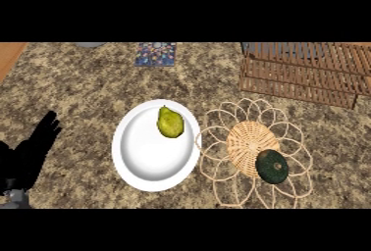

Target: Pick the tomato from the placemat and place it in the tiered shelf

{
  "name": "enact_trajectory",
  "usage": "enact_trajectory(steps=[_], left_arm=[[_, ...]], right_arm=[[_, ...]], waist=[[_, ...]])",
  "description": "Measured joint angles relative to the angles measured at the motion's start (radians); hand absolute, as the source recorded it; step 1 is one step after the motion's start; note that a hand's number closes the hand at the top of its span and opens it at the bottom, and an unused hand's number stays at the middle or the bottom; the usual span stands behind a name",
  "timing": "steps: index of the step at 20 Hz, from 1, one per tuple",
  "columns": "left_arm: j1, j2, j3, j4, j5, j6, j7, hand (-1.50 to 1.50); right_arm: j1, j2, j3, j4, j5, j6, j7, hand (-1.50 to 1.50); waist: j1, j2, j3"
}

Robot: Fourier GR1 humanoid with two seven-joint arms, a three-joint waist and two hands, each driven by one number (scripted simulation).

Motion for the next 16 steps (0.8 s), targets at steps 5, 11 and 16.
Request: enact_trajectory(steps=[5, 11, 16], left_arm=[[-0.022, -0.024, -0.014, 0.015, -0.025, 0.019, -0.001, 0.0], [-0.015, -0.017, -0.004, 0.001, -0.018, -0.002, 0.004, 0.0], [-0.003, -0.014, 0.01, -0.006, -0.016, -0.011, -0.002, 0.0]], right_arm=[[-0.068, -0.014, 0.067, 0.123, 0.087, -0.028, -0.034, 1.5], [-0.116, -0.012, 0.149, 0.293, 0.239, -0.1, -0.148, 1.5], [-0.129, 0.0, 0.168, 0.452, 0.32, -0.17, -0.277, 1.5]], waist=[[0.002, 0.001, 0.0], [0.008, 0.003, 0.0], [0.007, 0.003, 0.001]])
